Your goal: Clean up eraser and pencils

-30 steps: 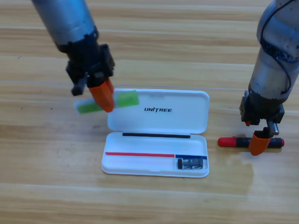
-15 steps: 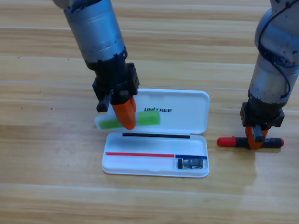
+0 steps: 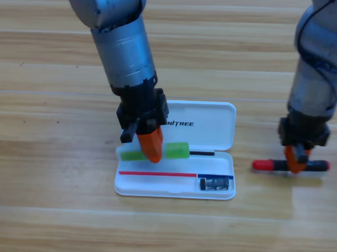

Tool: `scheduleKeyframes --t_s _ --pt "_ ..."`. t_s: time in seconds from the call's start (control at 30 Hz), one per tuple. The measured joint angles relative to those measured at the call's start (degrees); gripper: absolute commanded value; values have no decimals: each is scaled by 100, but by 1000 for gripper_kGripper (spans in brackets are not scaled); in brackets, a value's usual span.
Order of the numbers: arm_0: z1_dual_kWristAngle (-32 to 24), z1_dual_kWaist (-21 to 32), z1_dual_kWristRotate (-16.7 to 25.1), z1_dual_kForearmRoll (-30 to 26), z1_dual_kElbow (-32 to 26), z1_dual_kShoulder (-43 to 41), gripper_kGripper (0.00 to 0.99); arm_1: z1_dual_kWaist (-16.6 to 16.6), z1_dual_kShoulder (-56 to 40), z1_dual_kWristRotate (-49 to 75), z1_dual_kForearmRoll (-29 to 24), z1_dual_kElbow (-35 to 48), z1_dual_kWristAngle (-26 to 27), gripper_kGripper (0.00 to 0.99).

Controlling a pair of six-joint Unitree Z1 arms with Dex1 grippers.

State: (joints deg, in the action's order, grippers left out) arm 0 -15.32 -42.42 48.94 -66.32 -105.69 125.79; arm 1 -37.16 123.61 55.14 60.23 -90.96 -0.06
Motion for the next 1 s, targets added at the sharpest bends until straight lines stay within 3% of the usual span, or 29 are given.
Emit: scheduleKeyframes --t_s 0.13,0.3,0.6,1.0 --pt "-3 -20 -17 0 0 0 0 -10 -518 -11 442 -13 70 0" --pt "-4 -42 -28 0 8 0 0 -123 -1042 -85 551 -87 242 0" --pt "-4 -63 -37 0 58 4 0 -521 -1018 -351 598 -412 243 0" --pt "-9 -88 -37 0 58 170 0 -696 -891 -374 598 -532 243 0"
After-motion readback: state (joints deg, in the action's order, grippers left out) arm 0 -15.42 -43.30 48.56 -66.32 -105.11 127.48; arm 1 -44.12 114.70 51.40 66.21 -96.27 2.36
